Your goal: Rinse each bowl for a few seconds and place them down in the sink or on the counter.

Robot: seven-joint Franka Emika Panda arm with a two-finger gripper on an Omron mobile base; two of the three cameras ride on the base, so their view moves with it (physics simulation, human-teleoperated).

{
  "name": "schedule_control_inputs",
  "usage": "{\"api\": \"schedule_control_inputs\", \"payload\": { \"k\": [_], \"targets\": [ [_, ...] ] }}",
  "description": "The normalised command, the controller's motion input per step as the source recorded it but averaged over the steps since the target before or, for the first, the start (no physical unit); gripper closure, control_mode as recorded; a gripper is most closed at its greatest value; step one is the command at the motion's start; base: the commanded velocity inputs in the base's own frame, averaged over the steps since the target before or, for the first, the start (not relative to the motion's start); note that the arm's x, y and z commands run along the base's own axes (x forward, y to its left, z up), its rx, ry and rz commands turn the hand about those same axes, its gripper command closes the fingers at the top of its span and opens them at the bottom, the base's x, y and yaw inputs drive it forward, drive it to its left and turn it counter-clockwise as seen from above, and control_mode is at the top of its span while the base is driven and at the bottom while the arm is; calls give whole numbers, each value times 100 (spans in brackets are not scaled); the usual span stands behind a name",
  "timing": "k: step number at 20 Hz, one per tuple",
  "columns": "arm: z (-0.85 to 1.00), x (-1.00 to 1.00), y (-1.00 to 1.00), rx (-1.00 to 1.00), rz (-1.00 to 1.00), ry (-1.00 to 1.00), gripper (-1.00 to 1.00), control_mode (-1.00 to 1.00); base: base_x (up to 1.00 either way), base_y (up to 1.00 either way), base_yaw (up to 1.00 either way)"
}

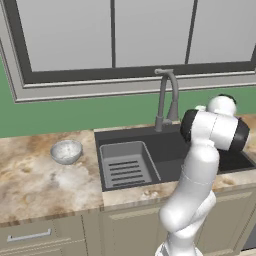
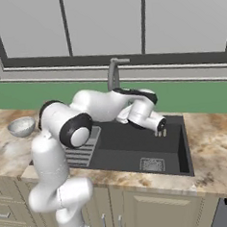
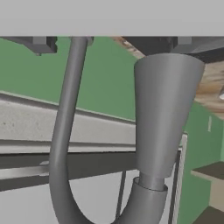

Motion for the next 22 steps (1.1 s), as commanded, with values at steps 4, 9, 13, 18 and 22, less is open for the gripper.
{"api": "schedule_control_inputs", "payload": {
  "k": [4, 9, 13, 18, 22],
  "targets": [
    [-5, 36, 0, 0, 0, 0, -100, -100, 0, 0, 0],
    [-6, 30, 0, 0, 0, 0, -100, -100, 0, 0, 0],
    [-2, 16, 6, 0, 2, 0, -100, -100, 0, 0, 0],
    [-1, 9, 26, 0, 3, -4, -100, -100, 0, 0, 0],
    [0, 11, 31, 0, 1, 0, -100, -100, 0, 0, 0]
  ]
}}
